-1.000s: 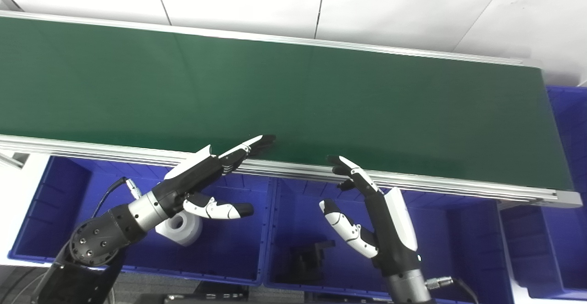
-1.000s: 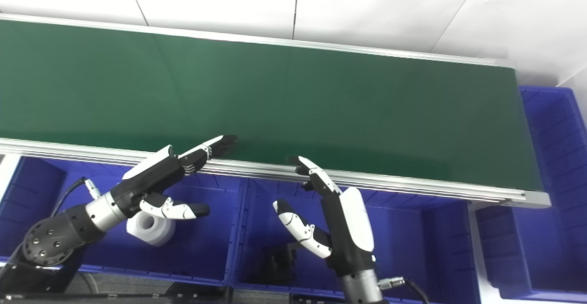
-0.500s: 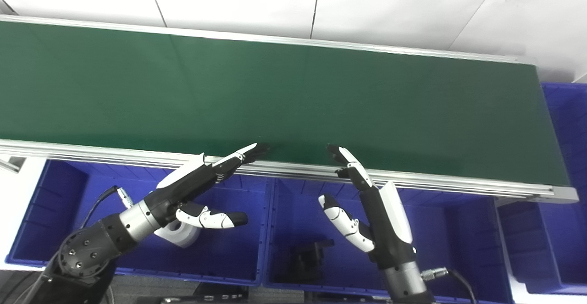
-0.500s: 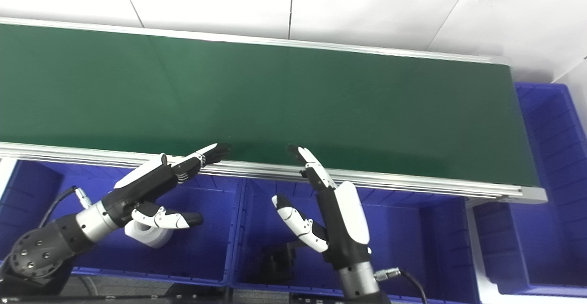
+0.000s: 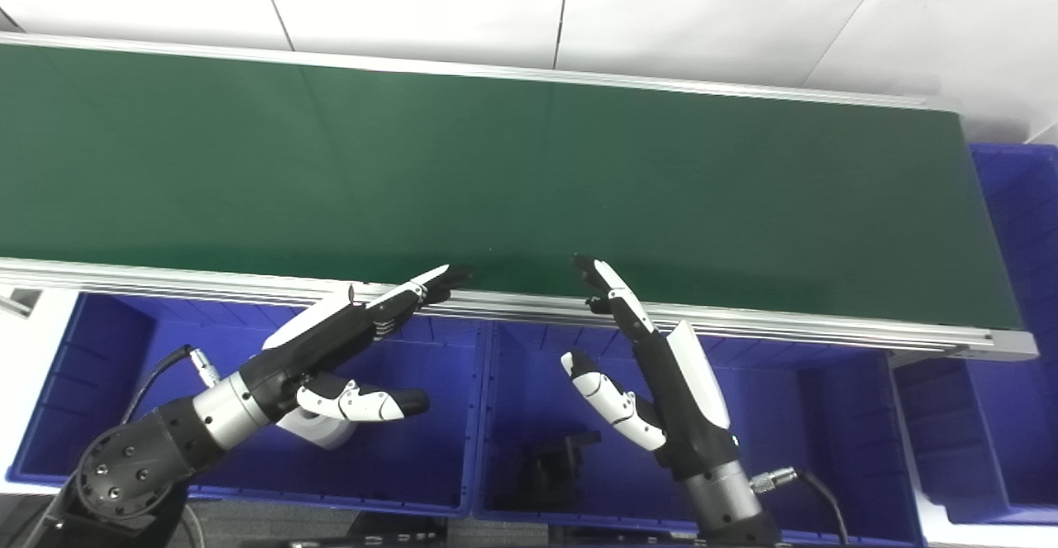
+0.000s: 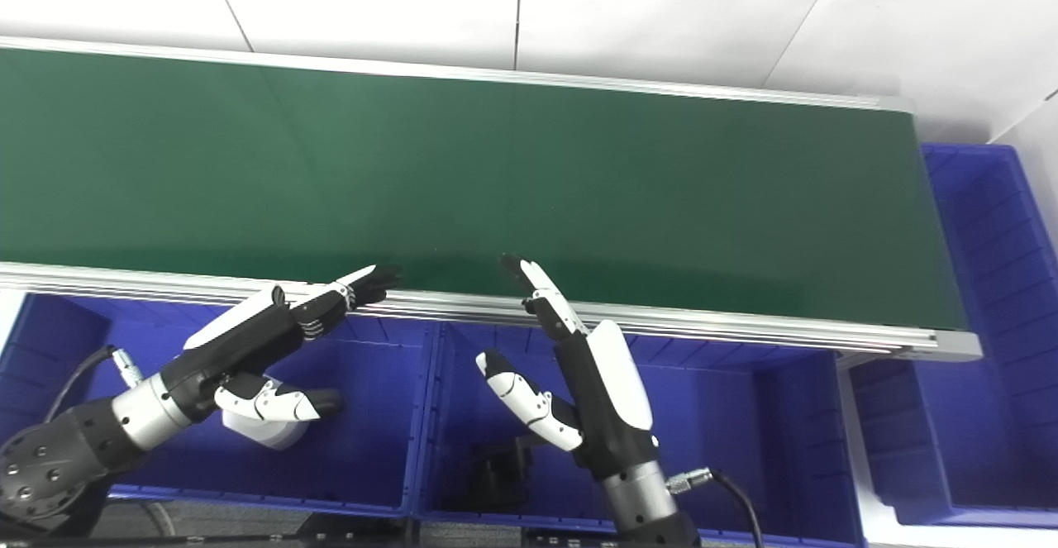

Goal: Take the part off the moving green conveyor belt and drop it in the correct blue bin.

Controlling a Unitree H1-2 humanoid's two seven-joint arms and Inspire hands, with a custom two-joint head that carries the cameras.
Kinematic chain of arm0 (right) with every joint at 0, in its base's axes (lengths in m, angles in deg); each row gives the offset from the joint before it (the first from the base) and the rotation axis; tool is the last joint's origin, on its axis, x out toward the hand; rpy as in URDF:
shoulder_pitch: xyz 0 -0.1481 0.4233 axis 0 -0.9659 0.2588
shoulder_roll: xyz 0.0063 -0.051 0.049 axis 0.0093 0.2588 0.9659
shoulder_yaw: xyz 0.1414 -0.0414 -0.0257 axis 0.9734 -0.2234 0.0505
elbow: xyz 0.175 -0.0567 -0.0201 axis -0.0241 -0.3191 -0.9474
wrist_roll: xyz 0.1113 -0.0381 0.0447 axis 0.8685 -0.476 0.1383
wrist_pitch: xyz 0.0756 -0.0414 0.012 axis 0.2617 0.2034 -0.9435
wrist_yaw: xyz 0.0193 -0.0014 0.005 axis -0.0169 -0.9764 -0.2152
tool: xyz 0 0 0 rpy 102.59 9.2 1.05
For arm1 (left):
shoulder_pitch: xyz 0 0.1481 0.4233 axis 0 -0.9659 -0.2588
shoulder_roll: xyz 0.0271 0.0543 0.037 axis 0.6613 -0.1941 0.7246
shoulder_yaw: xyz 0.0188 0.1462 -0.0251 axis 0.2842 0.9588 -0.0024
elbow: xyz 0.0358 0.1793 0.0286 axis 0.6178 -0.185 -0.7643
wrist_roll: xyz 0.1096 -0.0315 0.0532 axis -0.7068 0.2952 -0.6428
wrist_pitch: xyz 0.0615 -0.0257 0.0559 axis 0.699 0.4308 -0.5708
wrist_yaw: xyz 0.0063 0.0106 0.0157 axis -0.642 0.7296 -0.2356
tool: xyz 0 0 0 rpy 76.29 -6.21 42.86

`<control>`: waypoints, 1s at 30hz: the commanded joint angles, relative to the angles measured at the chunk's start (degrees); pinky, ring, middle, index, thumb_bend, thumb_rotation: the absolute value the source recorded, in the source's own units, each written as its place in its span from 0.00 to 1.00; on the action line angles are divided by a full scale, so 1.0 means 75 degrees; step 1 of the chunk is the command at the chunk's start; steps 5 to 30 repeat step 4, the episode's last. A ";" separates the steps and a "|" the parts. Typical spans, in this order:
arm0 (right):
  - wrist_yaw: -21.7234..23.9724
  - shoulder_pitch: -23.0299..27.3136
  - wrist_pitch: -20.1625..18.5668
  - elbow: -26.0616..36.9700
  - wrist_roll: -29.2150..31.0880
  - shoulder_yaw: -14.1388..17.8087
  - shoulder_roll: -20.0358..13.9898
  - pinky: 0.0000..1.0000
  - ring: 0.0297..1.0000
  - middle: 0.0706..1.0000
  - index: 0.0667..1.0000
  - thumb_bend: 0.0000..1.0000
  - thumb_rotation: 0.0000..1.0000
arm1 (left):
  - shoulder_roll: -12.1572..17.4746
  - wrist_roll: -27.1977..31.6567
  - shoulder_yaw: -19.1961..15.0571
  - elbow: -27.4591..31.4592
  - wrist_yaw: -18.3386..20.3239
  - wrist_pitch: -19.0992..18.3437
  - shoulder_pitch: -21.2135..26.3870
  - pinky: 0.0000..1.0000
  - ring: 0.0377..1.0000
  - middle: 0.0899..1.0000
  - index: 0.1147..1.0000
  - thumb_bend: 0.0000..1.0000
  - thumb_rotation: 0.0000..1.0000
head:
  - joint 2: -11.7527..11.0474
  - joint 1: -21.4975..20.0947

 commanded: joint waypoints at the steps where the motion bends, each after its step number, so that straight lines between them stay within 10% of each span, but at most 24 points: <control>1: 0.0028 -0.0008 0.0135 0.0232 0.0075 -0.0010 0.0065 0.84 0.91 0.94 0.92 0.41 0.89 | 0.0091 0.0119 -0.0087 0.0303 -0.0059 0.0071 -0.0011 1.00 1.00 1.00 1.00 0.36 0.48 | -0.0003 0.0006; 30: 0.0068 -0.0004 0.0193 0.0196 0.0124 -0.0018 0.0042 0.84 0.91 0.94 0.92 0.40 0.88 | 0.0070 0.0142 -0.0087 0.0264 -0.0051 0.0106 -0.0011 1.00 1.00 1.00 1.00 0.36 0.49 | -0.0004 0.0002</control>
